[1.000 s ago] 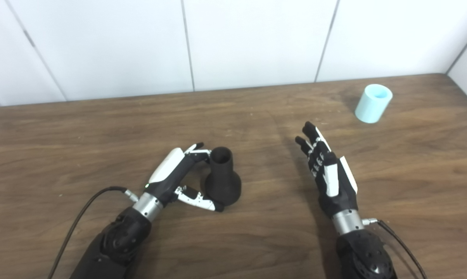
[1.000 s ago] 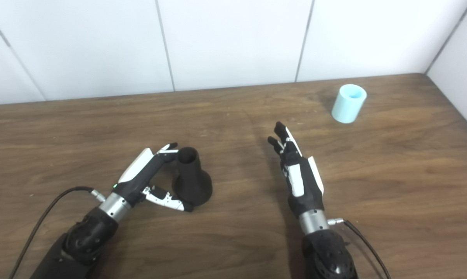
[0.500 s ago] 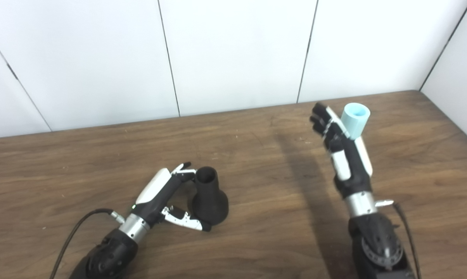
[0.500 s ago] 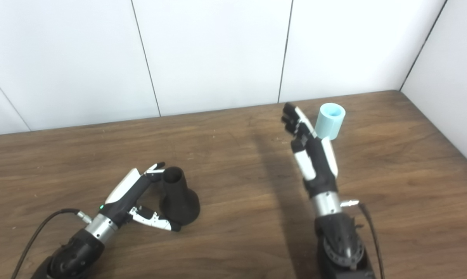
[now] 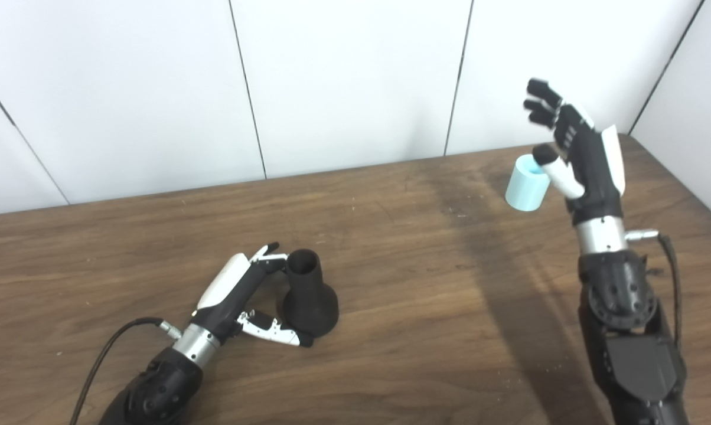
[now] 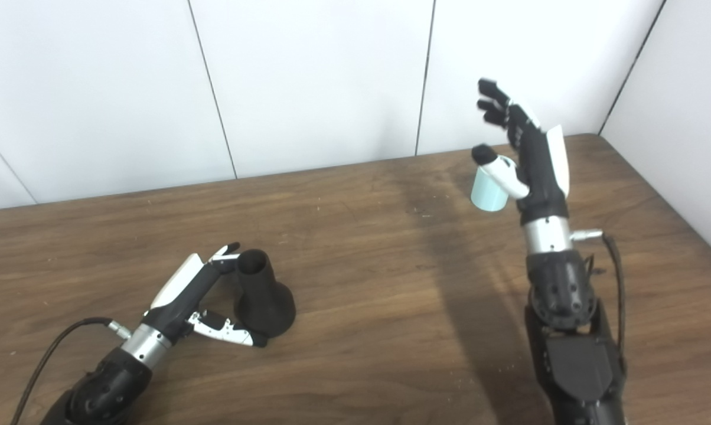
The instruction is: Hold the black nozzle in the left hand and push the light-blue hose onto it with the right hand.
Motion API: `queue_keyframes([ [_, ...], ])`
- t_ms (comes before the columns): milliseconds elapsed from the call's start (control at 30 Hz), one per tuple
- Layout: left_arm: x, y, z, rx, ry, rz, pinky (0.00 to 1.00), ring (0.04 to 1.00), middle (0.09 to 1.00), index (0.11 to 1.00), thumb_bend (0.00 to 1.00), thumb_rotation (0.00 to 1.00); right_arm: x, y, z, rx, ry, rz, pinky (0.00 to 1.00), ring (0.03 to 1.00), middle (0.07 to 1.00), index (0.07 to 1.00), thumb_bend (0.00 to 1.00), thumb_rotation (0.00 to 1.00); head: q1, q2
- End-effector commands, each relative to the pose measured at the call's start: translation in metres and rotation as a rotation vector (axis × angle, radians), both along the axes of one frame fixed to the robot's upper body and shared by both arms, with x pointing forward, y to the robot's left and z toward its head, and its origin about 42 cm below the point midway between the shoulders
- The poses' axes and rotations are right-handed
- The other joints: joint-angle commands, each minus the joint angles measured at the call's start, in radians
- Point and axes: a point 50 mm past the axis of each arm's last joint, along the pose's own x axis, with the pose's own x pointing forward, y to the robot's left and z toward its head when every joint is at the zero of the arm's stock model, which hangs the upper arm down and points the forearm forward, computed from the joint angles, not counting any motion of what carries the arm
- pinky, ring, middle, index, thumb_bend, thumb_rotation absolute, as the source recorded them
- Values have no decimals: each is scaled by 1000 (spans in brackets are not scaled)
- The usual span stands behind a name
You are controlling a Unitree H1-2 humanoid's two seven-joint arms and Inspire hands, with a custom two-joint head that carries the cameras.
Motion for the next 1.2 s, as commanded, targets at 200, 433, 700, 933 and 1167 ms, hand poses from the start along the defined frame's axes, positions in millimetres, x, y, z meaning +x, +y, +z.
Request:
queue_keyframes([
  [200, -37, 16, -63, 85, 168, 44, 1000, 772, 498, 482, 524, 0, 9, -10, 50, -64, -80, -31, 760, 822, 852, 825, 846, 820, -14, -6],
  [433, -38, 17, -63, 87, 170, 43, 1000, 778, 498, 482, 524, 0, 13, -18, 73, -257, -92, -229, 755, 830, 853, 882, 831, 777, -18, -8],
  [700, -41, 15, -63, 90, 169, 32, 1000, 777, 498, 481, 524, 0, 37, -55, 91, -502, 212, -398, 720, 871, 888, 872, 995, 507, -20, -6],
  [933, -42, 14, -65, 88, 171, 21, 1000, 772, 498, 482, 524, 0, 53, -67, 98, -727, 325, -449, 728, 850, 886, 879, 1000, 479, -18, -6],
  [1167, -42, 14, -65, 84, 166, 16, 997, 769, 498, 482, 524, 0, 70, -77, 95, -771, 405, -441, 806, 882, 900, 877, 1000, 497, -17, -9],
])
